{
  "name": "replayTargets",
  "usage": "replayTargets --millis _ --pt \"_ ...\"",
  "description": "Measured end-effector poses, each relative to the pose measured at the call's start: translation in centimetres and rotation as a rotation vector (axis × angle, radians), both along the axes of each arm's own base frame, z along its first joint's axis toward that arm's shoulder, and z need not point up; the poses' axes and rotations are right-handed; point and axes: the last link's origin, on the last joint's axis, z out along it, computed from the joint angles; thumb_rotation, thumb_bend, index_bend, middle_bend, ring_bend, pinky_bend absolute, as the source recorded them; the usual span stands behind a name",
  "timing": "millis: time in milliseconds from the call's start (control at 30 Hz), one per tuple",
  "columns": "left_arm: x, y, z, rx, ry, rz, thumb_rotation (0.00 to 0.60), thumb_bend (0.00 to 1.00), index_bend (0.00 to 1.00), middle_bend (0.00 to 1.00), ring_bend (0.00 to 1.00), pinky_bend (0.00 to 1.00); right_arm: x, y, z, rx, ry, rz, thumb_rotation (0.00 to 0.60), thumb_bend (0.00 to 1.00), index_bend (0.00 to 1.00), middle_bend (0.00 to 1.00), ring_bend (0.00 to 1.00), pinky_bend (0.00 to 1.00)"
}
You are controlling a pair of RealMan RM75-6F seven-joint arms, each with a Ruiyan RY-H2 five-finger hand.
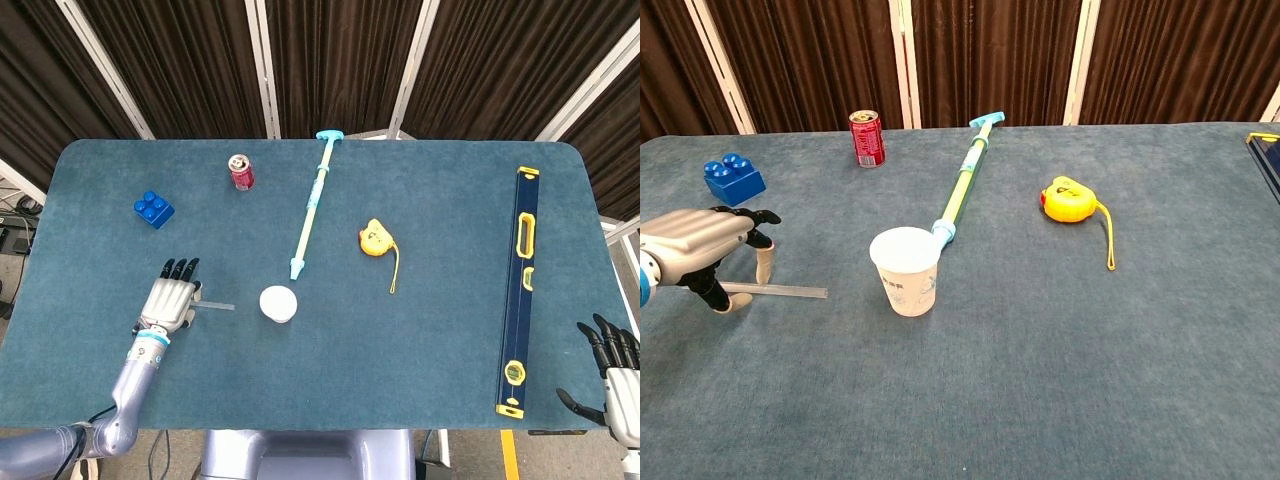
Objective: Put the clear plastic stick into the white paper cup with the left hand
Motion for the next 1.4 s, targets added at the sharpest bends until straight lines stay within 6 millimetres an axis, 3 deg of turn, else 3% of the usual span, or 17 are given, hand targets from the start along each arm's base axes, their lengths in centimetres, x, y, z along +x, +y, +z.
replayTargets --millis 433,900,1100,1400 --pt "0.2 0.0 -1.3 0.027 -0.014 -0.018 0.600 0.39 0.58 0.00 0.00 0.00 0.0 0.0 0.0 -0.002 0.003 0.002 0.600 0.15 0.09 0.00 0.00 0.00" --pt "0.3 -0.4 -0.8 0.039 -0.036 -0.026 0.600 0.39 0.59 0.00 0.00 0.00 0.0 0.0 0.0 -0.003 0.004 0.003 0.600 0.15 0.09 0.00 0.00 0.00" --pt "2.4 0.2 0.6 0.069 -0.103 -0.060 0.600 0.39 0.59 0.00 0.00 0.00 0.0 0.0 0.0 -0.002 0.001 0.002 0.600 0.15 0.09 0.00 0.00 0.00" --pt "8.2 1.7 3.6 0.112 -0.404 -0.052 0.600 0.39 0.59 0.00 0.00 0.00 0.0 0.0 0.0 0.000 -0.006 0.001 0.600 0.15 0.09 0.00 0.00 0.00"
